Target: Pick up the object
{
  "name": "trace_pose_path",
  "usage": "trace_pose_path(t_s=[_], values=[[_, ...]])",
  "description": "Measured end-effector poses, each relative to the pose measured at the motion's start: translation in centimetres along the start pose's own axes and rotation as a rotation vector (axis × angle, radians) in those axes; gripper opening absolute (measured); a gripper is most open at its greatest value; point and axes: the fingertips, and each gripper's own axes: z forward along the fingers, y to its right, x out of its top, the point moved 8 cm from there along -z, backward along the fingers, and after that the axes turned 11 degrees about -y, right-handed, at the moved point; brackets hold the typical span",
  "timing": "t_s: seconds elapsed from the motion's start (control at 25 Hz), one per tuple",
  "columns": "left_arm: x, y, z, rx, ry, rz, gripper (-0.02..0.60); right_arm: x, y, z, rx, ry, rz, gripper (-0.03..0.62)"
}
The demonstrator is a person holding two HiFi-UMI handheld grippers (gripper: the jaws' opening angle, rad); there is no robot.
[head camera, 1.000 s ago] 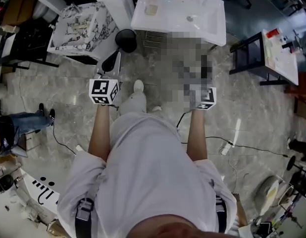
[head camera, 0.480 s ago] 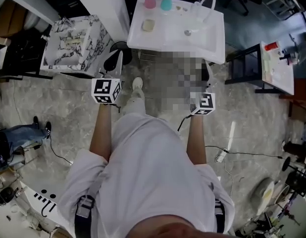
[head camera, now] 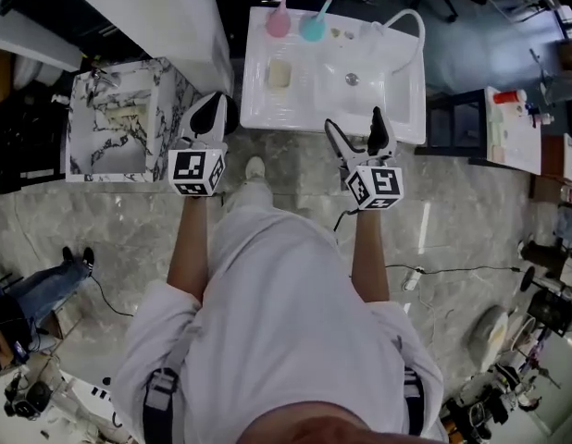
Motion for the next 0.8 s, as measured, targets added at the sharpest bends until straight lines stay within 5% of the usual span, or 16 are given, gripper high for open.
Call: trace_pose_path(t_s=[0.44,0.8], values=[[-0.8,-6.0,4.2,-0.003,-0.032,-0.041,0.0,-1.0,0.7,11.8,0.004,-0.133,0.049,0.48],[-1.3,-7.0,3.5,0.095,-0.065,-0.055,0.0,-4.5,1.8,17.1,0.08,-0.25,0.076,0.472]])
